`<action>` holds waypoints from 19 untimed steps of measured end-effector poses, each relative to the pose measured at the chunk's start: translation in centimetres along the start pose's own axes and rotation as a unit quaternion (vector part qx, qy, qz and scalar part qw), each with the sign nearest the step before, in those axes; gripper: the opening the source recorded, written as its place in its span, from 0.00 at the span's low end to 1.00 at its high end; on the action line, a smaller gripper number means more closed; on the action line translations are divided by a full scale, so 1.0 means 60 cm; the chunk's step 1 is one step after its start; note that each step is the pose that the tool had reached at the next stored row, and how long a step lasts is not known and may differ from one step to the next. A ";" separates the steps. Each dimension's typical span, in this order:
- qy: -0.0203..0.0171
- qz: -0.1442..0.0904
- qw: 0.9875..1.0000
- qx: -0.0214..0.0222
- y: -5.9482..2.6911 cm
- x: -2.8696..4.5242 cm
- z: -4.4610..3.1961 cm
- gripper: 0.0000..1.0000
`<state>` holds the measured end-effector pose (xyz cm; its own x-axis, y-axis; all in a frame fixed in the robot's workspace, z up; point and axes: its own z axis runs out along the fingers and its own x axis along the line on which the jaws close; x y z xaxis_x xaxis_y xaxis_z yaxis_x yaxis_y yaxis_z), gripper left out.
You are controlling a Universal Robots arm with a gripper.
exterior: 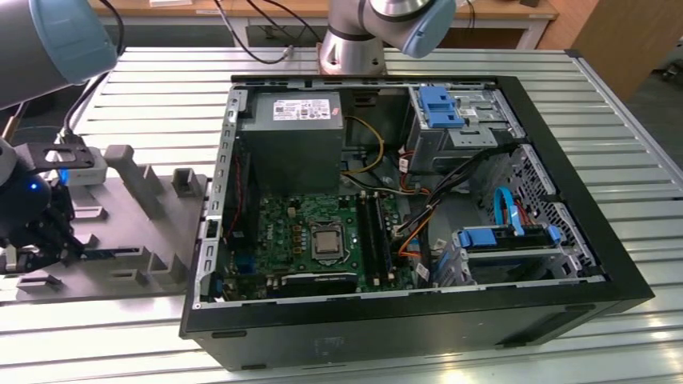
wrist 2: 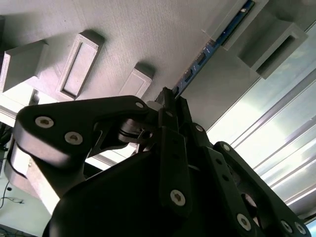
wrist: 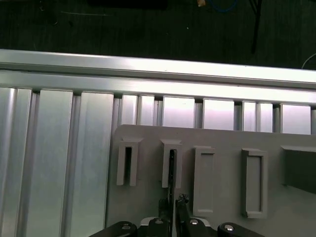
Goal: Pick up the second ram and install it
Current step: 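Pick up the second ram and move it above second insertion slot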
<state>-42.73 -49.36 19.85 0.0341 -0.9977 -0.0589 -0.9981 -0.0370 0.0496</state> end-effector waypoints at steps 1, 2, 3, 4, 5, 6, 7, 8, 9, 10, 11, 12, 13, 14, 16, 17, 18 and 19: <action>-0.001 0.000 1.000 0.000 0.000 0.000 0.000 0.19; -0.002 0.000 1.000 0.000 0.000 0.001 0.000 0.19; -0.002 0.000 1.000 0.000 0.000 0.002 0.000 0.19; -0.002 0.000 1.000 0.000 0.000 0.002 0.000 0.19; -0.002 0.000 1.000 0.000 0.000 0.003 0.000 0.19; -0.003 0.000 1.000 0.000 0.000 0.003 0.000 0.19; -0.003 0.000 1.000 0.000 0.000 0.003 0.000 0.19; -0.003 0.000 1.000 0.000 0.000 0.003 0.000 0.19; -0.003 0.000 1.000 0.000 0.000 0.003 0.000 0.19; -0.003 0.000 1.000 0.000 0.000 0.003 0.000 0.19; -0.003 0.000 1.000 0.000 0.000 0.003 0.000 0.19; -0.003 0.000 1.000 0.000 0.000 0.003 0.000 0.19; -0.003 0.000 1.000 0.000 0.000 0.003 0.000 0.19; -0.003 0.000 1.000 0.000 0.000 0.003 0.000 0.19; -0.003 0.000 1.000 0.000 0.000 0.003 0.000 0.18; -0.003 0.000 1.000 0.000 0.000 0.004 0.000 0.18; -0.003 0.000 1.000 0.000 0.000 0.004 0.000 0.12; -0.003 0.000 1.000 0.000 0.000 0.004 0.000 0.12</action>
<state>-42.74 -49.57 19.86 0.0340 -0.9974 -0.0643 -0.9981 -0.0373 0.0495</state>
